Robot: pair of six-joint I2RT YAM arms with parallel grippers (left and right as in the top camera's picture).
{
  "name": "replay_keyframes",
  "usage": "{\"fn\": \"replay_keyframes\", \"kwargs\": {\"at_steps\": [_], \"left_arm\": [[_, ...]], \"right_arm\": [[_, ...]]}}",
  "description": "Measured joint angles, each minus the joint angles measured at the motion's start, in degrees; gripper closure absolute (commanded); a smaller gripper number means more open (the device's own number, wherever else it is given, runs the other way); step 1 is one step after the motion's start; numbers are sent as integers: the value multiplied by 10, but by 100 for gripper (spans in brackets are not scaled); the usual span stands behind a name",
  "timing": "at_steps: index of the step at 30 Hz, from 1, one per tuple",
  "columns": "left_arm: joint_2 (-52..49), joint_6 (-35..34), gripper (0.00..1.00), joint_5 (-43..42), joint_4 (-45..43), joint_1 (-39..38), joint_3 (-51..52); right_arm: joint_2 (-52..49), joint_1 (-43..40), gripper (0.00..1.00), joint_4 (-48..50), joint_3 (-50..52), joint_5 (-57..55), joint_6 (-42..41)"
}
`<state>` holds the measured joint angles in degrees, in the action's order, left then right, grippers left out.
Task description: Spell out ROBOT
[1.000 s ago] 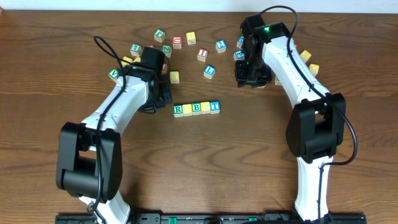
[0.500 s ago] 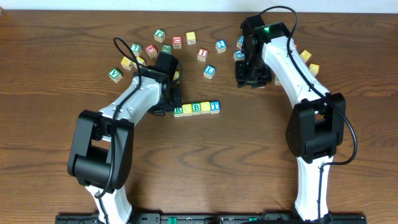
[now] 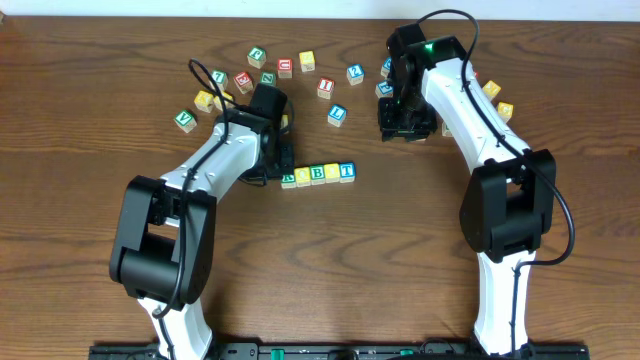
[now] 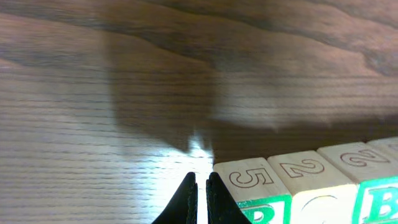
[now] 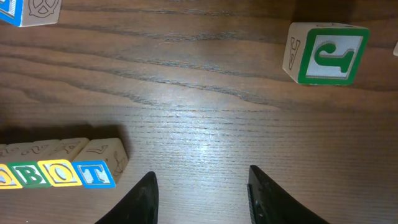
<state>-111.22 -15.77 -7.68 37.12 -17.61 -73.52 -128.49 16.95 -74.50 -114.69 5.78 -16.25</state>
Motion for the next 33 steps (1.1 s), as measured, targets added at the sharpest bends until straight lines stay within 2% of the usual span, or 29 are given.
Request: {"fn": "replay_keyframes", "kwargs": {"at_steps": [21,33], "left_arm": [[0,12,92,-12,-27,-28,0],[0,-56,93,-12,-13,-49,0]], "right_arm": [[0,0,59,24,30,0,2],[0,11,69,90,121,19,2]]}}
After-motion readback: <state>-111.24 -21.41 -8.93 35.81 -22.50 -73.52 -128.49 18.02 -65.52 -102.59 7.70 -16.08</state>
